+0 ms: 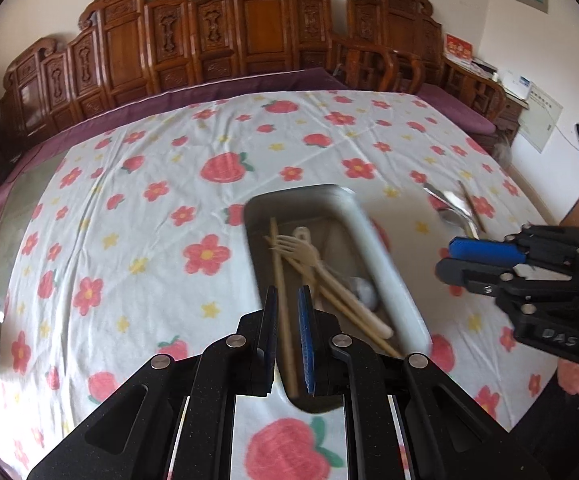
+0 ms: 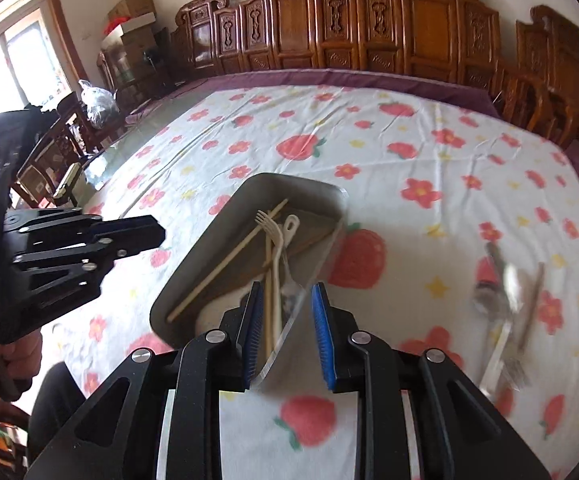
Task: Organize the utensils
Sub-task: 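Move both tools back over the remaining silver utensils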
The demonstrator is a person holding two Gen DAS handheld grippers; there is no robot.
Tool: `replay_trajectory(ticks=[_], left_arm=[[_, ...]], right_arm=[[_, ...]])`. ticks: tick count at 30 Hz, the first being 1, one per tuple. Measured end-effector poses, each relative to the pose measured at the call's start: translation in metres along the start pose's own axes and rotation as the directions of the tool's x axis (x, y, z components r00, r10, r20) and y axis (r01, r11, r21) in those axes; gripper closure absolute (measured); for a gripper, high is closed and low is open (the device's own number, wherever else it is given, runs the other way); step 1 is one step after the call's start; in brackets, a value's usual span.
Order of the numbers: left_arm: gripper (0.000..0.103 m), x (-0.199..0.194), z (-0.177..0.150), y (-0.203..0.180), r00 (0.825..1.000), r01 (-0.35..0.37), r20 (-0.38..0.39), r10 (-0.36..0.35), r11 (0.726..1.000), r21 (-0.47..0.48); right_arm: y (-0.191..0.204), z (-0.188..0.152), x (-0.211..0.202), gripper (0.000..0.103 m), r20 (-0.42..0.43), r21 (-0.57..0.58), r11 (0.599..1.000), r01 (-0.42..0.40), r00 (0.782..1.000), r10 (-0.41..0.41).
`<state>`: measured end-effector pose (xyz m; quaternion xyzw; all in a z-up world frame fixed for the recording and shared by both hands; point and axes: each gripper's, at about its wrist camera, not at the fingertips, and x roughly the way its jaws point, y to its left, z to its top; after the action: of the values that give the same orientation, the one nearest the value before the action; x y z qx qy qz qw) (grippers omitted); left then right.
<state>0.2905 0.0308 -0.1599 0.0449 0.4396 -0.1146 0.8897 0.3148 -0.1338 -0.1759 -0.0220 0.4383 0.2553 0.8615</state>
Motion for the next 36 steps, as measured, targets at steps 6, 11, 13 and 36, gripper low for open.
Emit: replay_trajectory(ticks=[6, 11, 13, 36], left_arm=[[0.094, -0.009, 0.0, -0.056, 0.998, 0.068, 0.008, -0.069, 0.996, 0.064], [0.094, -0.004, 0.01, -0.107, 0.993, 0.118, -0.007, -0.117, 0.987, 0.111], [0.094, -0.002, 0.016, -0.126, 0.991, 0.133, 0.005, -0.135, 0.984, 0.115], [0.094, 0.072, 0.04, -0.255, 0.989, 0.142, -0.066, -0.133, 0.974, 0.179]], right_arm=[[-0.031, -0.027, -0.07, 0.076, 0.044, 0.066, 0.995, 0.071, 0.996, -0.074], [-0.066, -0.051, -0.118, 0.076, 0.056, 0.12, 0.982, 0.144, 0.987, -0.151], [-0.082, -0.06, -0.135, 0.076, 0.063, 0.142, 0.976, 0.167, 0.982, -0.177], [-0.191, -0.131, -0.177, 0.076, 0.067, 0.28, 0.929, 0.242, 0.961, -0.27]])
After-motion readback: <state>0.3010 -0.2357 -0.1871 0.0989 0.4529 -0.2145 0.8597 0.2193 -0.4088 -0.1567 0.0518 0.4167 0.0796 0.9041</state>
